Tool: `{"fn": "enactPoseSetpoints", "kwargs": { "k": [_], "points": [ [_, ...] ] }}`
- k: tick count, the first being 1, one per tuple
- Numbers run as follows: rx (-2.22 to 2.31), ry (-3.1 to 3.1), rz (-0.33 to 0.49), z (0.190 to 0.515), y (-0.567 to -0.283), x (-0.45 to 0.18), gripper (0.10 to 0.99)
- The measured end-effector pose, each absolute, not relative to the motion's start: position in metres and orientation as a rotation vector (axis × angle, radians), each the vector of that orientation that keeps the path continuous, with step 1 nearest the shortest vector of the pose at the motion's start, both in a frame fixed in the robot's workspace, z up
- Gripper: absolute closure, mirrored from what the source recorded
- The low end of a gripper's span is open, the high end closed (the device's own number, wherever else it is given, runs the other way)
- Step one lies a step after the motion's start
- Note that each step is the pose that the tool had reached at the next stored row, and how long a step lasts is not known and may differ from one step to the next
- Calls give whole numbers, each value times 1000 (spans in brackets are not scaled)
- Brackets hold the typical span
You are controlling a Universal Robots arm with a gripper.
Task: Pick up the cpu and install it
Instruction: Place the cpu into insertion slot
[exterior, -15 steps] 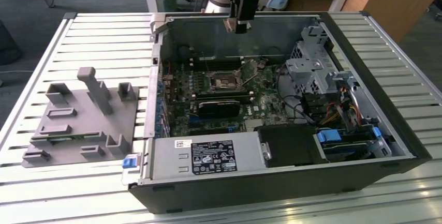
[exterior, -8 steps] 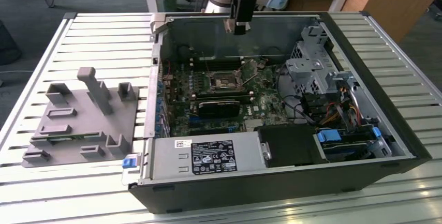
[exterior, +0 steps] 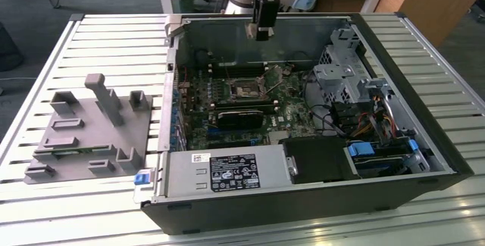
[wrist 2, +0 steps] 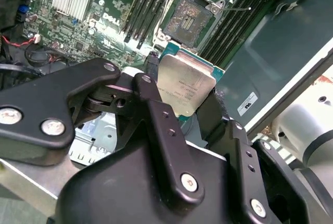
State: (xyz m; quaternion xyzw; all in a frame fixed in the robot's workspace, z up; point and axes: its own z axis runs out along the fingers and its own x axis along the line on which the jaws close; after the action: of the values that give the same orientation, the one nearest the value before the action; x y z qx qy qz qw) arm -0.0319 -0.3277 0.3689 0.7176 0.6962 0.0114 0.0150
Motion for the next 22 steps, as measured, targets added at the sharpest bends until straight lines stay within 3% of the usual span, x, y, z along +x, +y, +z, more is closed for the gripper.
{"fn": "enactPoseSetpoints", "kwargs": {
  "k": [22],
  "points": [
    [2163, 2229, 27, 332, -322, -36, 545]
  ]
}}
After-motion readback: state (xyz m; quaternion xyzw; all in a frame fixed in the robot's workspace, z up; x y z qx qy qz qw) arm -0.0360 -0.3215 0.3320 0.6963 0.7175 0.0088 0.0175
